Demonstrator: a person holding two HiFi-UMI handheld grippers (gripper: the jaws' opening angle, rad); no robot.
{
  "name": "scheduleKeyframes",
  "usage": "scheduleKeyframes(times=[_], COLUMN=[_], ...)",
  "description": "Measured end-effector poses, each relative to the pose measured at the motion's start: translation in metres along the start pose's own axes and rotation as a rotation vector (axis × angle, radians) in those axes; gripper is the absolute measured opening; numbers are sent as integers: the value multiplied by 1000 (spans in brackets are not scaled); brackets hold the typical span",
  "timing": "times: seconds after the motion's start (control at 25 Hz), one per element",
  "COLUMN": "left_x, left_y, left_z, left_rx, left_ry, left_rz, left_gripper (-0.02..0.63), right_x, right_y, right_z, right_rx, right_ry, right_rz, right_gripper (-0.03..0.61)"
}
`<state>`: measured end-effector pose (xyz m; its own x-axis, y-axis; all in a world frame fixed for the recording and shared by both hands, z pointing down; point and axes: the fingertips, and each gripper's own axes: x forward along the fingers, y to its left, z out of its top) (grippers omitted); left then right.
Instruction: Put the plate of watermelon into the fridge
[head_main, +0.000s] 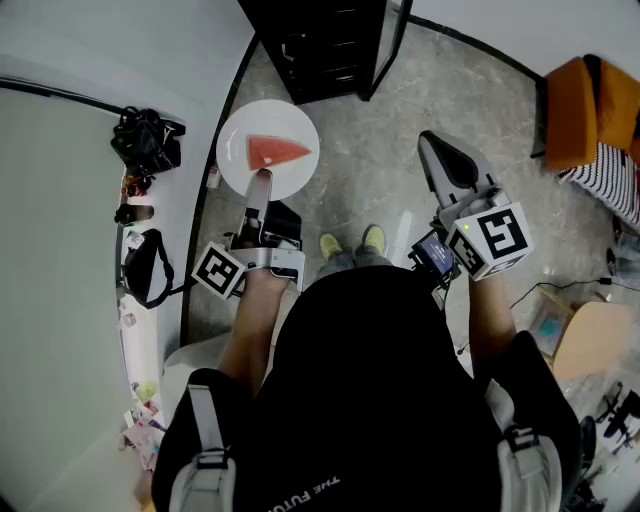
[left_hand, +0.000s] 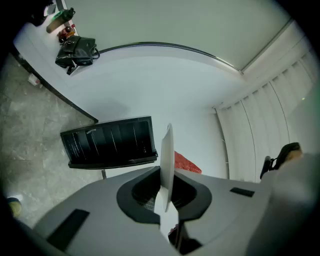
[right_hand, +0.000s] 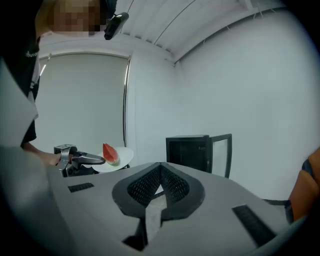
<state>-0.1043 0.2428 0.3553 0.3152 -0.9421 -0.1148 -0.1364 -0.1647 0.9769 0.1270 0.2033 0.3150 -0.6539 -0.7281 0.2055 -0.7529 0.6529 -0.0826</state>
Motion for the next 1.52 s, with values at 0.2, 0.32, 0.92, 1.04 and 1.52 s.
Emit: scheduleKeyframes(times=[0.2, 0.32, 0.92, 1.04, 1.52], left_x=[-1, 0, -27, -37, -37], left_y=[-2, -4, 11, 16, 15], left_z=[0, 0, 31, 44, 47], left_rx=[5, 14, 0, -7, -20], left_ry=[7, 23, 70, 87, 94], left_rz=[-8, -12, -12, -7, -21], left_gripper=[26, 25, 25, 25, 26], right_x=[-3, -4, 12, 21, 21], right_y=[1, -1, 44, 63, 70], right_z=[2, 2, 1, 4, 16], right_rx=[3, 38, 26, 23, 5], right_ry=[-4, -22, -5, 0, -6], right_rz=[-7, -16, -70, -77, -91], right_gripper=[6, 6, 6, 6, 6])
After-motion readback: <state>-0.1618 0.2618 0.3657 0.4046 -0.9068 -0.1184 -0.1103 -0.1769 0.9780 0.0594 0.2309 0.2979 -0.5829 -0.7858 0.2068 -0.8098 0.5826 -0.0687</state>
